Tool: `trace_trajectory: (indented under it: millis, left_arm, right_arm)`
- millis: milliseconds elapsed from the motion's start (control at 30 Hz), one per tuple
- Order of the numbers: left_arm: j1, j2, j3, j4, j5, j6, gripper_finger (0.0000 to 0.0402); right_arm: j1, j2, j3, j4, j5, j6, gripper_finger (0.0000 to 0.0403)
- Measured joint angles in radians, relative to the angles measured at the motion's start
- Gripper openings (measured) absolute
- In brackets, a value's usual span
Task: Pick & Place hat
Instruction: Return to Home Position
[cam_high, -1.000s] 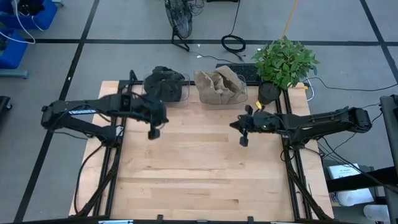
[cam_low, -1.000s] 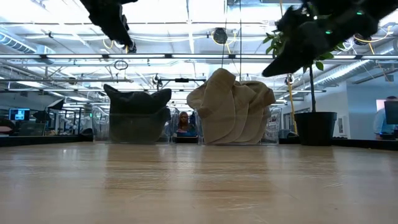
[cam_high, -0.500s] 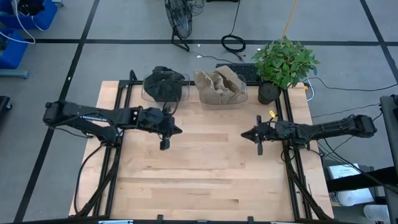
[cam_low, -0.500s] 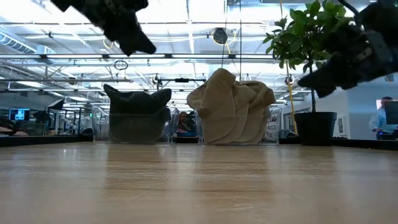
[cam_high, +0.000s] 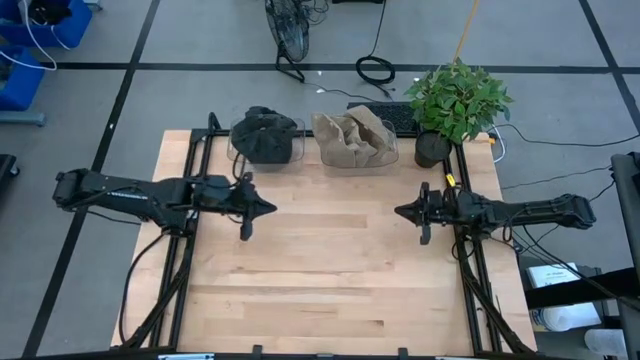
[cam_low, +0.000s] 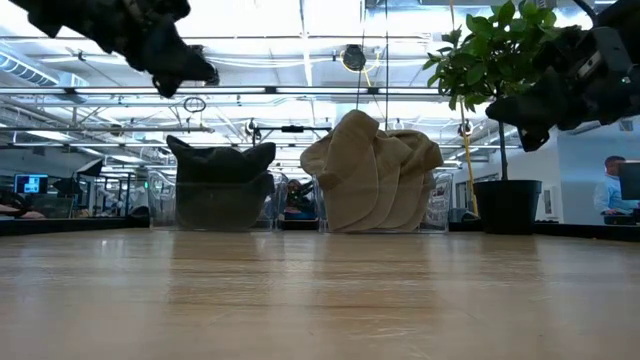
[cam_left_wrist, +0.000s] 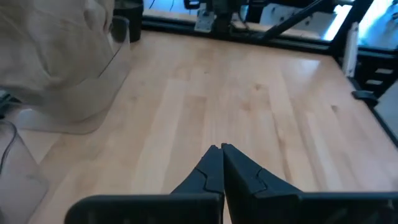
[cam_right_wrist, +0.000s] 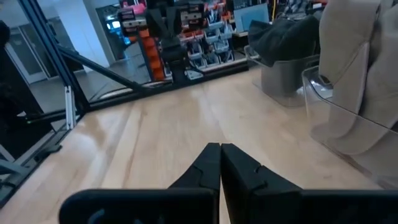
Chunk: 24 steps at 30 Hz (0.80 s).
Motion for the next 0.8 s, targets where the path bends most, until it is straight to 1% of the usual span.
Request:
trace_trajectory:
  millis: [133, 267, 467, 533, 700, 800]
  left_arm:
    - [-0.032, -0.075, -0.013, -0.047, -0.014, -0.008, 0.0003]
    - [-0.062, -0.129, -0.014, -0.113, -0.026, -0.021, 0.0002]
    - [-0.073, -0.17, -0.014, -0.141, -0.049, -0.022, 0.0002]
    - [-0.073, -0.177, -0.014, -0.145, -0.05, -0.022, 0.0003]
    - [-0.073, -0.179, -0.014, -0.144, -0.053, -0.029, 0.0002]
    - [-0.073, -0.179, -0.014, -0.142, -0.062, -0.029, 0.0005]
  right_arm:
    - [0.0, -0.075, -0.001, -0.046, -0.001, 0.004, 0.0]
    - [0.0, -0.151, -0.001, -0.135, -0.008, 0.032, 0.0]
    - [0.0, -0.228, 0.013, -0.186, -0.01, 0.002, 0.0]
    - [0.0, -0.243, 0.022, -0.219, -0.015, 0.0, 0.0]
    - [0.0, -0.249, 0.03, -0.255, -0.071, -0.031, 0.0]
    - [0.0, -0.24, 0.03, -0.256, -0.064, -0.082, 0.0]
